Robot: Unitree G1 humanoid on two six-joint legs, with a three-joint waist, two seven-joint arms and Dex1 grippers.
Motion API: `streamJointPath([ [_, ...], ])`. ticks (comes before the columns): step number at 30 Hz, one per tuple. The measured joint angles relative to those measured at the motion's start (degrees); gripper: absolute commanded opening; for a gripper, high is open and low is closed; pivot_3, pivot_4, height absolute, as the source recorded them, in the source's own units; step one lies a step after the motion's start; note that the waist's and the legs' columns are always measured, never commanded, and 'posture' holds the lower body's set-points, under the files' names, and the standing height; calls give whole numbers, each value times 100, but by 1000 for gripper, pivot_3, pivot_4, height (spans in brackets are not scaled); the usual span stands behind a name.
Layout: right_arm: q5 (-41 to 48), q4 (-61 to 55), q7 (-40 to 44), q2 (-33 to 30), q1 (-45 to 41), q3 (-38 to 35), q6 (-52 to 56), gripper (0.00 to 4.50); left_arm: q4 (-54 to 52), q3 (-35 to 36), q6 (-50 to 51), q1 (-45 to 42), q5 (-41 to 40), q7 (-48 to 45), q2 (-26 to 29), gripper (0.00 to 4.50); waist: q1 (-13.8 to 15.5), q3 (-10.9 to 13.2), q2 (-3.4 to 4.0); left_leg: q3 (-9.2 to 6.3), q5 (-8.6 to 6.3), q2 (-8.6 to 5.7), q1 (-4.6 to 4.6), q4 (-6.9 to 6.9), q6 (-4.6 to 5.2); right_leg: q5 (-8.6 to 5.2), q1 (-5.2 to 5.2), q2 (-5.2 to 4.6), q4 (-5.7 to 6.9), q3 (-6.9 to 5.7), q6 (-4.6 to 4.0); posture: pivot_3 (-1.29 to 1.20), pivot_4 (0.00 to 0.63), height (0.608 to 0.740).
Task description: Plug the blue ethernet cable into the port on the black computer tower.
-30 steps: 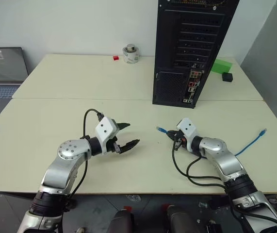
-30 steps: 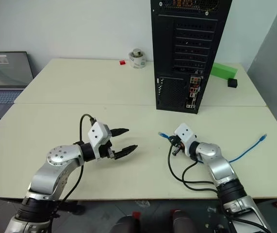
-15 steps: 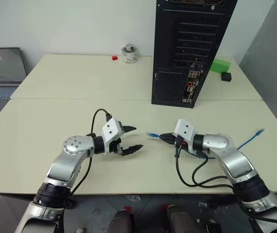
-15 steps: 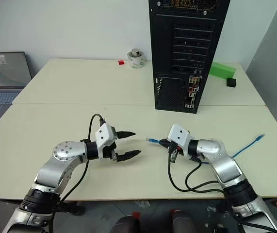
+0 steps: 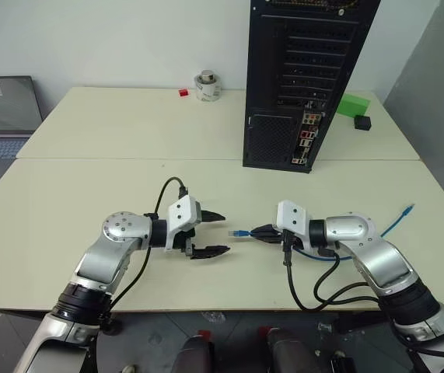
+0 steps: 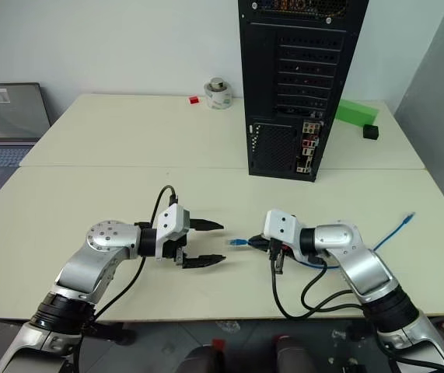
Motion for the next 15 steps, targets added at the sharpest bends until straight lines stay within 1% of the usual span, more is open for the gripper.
streamJointPath([
  [3,0,-71,12,1,0,2,22,0,3,-32,-6,-14,29,2,-39,3564,0,0,0,0,0,0,0,0,0,0,0,0,0,0,0,0,150,740],
  [6,0,-176,17,2,0,43,39,0,2,-46,-6,-56,48,3,-123,2948,0,0,0,0,0,0,0,0,0,0,0,0,0,0,0,0,150,740],
  [9,0,-197,19,4,0,95,53,0,3,-91,-7,-65,65,0,-159,2425,0,0,0,0,0,0,0,0,0,0,0,0,0,0,0,0,150,740],
  [11,-2,-197,19,4,0,124,56,0,10,-98,-9,-70,77,-5,-164,1997,0,0,0,0,0,0,0,0,0,0,0,0,0,0,0,0,150,740],
  [12,-5,-197,19,3,0,137,56,0,24,-98,-12,-75,81,-10,-164,1689,0,0,0,-1,0,0,0,0,0,0,0,0,0,0,0,0,150,740],
  [13,-7,-197,19,3,0,142,56,0,28,-98,-13,-76,83,-11,-164,1550,0,0,0,0,0,0,0,0,0,0,0,0,0,0,0,0,150,740],
  [14,-11,-197,19,3,0,151,56,0,38,-100,-14,-79,86,-17,-164,1251,0,0,0,0,0,0,0,0,0,0,0,0,0,0,0,0,150,740],
  [15,-14,-197,19,3,0,151,56,0,43,-103,-15,-80,88,-22,-163,1132,0,0,0,0,0,0,0,0,0,0,0,0,0,0,0,0,150,740],
])
